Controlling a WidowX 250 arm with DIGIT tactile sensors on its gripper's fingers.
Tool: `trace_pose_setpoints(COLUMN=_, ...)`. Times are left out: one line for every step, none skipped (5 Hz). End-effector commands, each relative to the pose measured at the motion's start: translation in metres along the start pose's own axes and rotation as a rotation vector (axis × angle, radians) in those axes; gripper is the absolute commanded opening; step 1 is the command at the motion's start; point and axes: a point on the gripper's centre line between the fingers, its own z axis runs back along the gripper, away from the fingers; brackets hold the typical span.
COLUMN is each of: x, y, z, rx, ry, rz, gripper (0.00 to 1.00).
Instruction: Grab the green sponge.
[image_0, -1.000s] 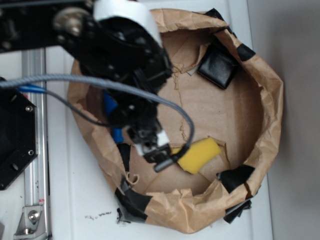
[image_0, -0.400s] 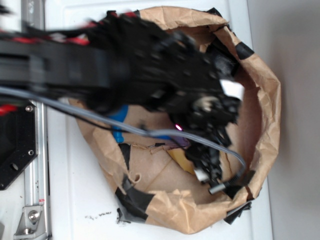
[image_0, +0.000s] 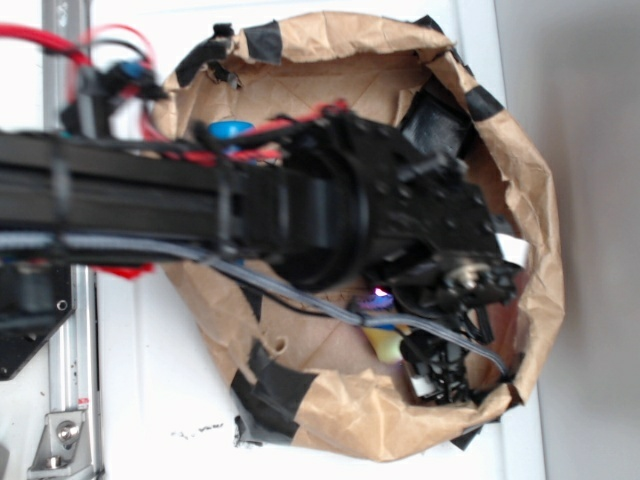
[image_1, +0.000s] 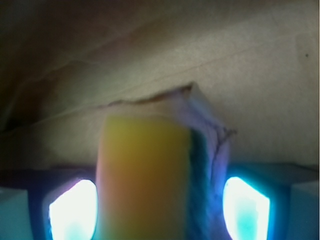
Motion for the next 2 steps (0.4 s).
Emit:
trace_pose_setpoints(x=0.002, y=0.001, z=0.009, rx=0.033, ry=-0.040, rz=-0.028, gripper=0.00)
trace_pose_setpoints(x=-0.001, y=0.014, z=0.063, rx=0.038, ry=-0.133, rz=-0.103, gripper=0.00)
